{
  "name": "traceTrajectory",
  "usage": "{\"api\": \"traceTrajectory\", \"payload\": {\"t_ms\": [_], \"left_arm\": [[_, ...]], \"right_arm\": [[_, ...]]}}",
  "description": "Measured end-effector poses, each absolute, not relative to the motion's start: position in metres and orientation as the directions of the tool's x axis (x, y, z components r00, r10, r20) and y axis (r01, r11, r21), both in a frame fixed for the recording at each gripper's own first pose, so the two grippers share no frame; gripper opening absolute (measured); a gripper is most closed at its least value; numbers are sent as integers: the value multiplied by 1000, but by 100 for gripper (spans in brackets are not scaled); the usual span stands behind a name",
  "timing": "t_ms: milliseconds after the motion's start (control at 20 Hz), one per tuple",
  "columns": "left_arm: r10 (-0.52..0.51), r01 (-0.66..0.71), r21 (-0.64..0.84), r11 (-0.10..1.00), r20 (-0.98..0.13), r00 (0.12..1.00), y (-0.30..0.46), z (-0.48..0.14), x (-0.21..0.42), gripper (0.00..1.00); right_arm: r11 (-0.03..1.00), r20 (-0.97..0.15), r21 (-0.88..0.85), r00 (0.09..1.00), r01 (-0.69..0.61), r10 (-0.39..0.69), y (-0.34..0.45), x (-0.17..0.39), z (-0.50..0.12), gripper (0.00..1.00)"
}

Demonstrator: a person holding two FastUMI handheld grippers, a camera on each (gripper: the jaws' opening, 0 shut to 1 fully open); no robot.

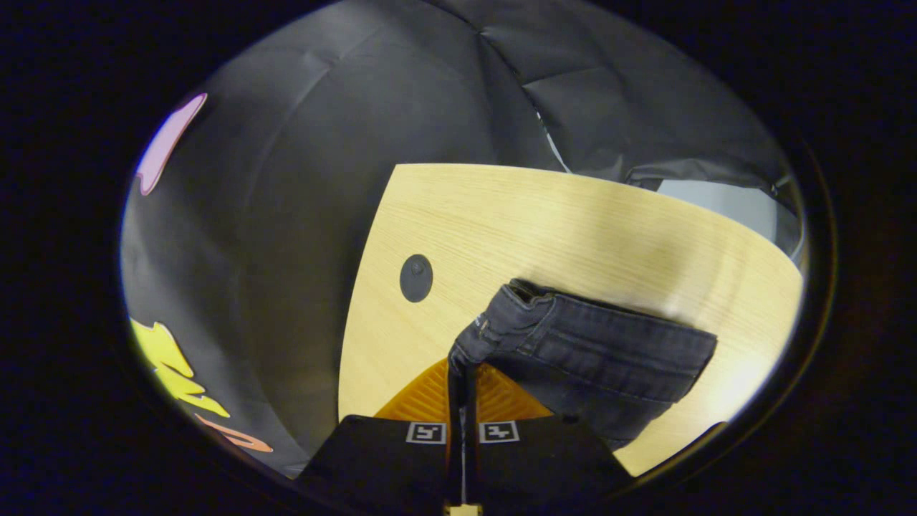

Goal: Grasp the waist and the cuffs of the jeans and fold them to make the two legs overlap; first hold the waist and fold one-third of the jeans toward the cuffs, then hold the cuffs and fold the remaining one-third in the same direction to finish folding.

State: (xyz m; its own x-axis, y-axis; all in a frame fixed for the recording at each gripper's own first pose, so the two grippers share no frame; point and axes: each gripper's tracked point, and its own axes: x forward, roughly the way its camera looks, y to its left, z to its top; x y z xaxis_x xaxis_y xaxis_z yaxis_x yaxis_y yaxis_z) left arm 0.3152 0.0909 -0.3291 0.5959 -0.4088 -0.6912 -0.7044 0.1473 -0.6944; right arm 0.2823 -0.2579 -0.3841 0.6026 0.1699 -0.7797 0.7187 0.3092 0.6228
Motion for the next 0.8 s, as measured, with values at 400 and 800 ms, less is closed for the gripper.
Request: {"api": "traceTrajectory", "payload": {"t_ms": [400, 800], "left_arm": [[-381, -698, -699, 152, -693, 612, 103, -300, 326, 89], [-344, -434, -782, 448, -599, 723, 105, -124, 338, 90]], "right_arm": [[247, -722, 688, 678, 682, 137, -263, 286, -359, 72], [532, -646, 668, 761, 521, 66, -245, 240, -270, 89]]}}
